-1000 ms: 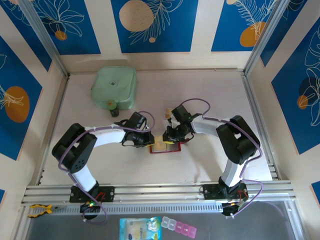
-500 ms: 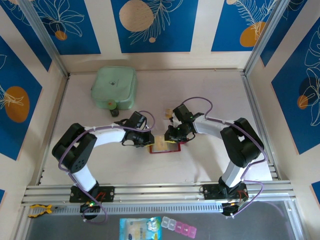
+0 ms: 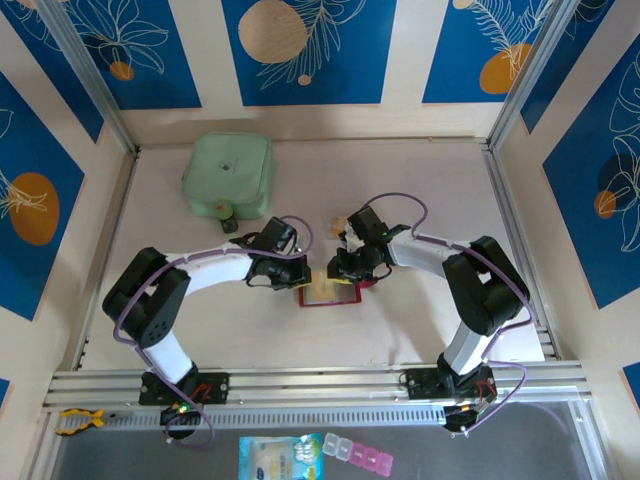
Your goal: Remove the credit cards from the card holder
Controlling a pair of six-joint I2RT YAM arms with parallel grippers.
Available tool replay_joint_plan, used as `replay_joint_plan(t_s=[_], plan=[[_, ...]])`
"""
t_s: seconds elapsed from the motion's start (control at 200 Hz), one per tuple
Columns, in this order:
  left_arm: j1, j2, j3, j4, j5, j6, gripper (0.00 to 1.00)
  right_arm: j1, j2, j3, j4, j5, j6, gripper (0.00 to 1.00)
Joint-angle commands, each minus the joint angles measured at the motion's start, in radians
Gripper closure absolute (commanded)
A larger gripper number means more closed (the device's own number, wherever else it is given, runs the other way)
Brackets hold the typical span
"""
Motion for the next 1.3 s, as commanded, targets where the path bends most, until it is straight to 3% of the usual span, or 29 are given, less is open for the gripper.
replay_joint_plan(t_s=[0.0,0.815,1.295], plan=[[-0.017,0.029,0.016,0.010,0.028,-0.005,0.93,-0.007,0.009,-0.021,0.016,-0.039,0.009,0.76],[-0.022,0.065,0.008,-0.042,-0.024,0.021,0.94,-0.042,0.075,-0.082,0.153,-0.177,0.035,0.77],[-0.022,0.065,0.008,-0.042,-0.023,0.020,0.94,-0.051,0.052,-0.116,0.210,-0.214,0.049,0.89]])
